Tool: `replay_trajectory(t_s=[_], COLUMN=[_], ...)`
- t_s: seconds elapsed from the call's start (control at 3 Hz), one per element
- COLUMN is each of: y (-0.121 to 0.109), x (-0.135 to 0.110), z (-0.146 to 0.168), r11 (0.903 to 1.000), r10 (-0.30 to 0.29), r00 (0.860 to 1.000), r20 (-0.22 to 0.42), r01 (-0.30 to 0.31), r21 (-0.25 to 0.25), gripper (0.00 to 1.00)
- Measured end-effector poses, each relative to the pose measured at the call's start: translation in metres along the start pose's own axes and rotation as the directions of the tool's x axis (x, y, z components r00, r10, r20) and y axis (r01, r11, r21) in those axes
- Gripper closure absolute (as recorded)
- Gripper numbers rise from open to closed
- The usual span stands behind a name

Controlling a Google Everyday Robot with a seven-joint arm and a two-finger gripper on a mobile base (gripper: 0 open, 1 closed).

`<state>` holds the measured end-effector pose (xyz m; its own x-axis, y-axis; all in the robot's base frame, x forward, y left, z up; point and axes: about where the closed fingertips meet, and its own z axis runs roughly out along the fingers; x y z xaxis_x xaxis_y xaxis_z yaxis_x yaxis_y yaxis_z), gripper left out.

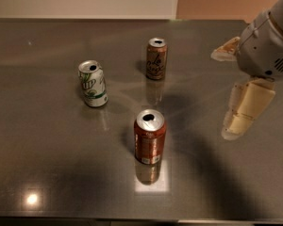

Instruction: Move coke can near 7up can

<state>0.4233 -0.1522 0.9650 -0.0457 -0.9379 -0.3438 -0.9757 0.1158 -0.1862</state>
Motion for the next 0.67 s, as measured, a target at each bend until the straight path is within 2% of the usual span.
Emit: replay_trajectory(t_s=[0.33, 0.67], y=[0.016, 0.027], x=[-0.027, -0.049], z=[0.012, 0.024], r11=[0.9961, 0.9873], r10=[-0.073, -0.127], r00=[0.995, 0.982], r20=[0.073, 0.138], r01=[0.076, 0.138], r21=[-0.046, -0.078], gripper=[0.0, 0.0])
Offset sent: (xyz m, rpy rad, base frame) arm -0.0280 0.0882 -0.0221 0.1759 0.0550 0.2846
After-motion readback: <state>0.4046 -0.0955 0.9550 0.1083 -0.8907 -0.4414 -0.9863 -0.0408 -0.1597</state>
